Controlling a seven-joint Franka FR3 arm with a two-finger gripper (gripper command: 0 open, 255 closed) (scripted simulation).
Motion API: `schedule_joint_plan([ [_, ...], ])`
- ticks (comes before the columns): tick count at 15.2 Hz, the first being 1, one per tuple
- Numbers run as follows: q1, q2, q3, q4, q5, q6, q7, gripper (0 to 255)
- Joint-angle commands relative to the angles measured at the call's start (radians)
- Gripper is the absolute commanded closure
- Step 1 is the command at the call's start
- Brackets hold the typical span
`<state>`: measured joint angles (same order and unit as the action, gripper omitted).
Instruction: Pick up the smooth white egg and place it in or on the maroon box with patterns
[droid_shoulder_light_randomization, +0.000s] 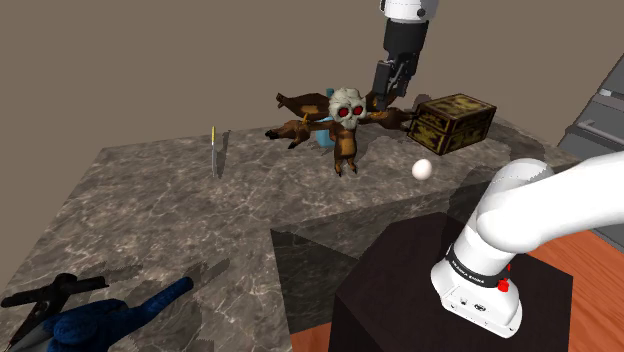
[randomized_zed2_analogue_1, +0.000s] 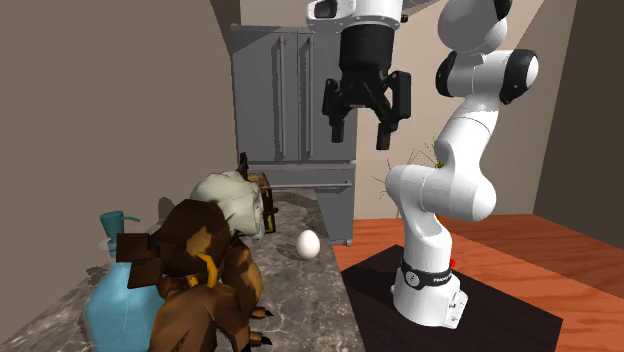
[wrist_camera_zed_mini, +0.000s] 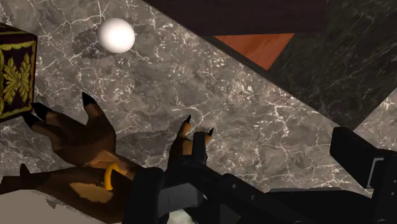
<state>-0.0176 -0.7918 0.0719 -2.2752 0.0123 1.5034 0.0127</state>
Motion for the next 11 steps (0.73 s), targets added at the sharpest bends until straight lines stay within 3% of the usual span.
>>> schedule_joint_plan([
  [1,0.0,0.0,0.0,0.0,0.0,0.0,0.0,0],
  [11,-0.163,0.058,-0.15,-0.173,-0.019,0.179,0.103,0],
])
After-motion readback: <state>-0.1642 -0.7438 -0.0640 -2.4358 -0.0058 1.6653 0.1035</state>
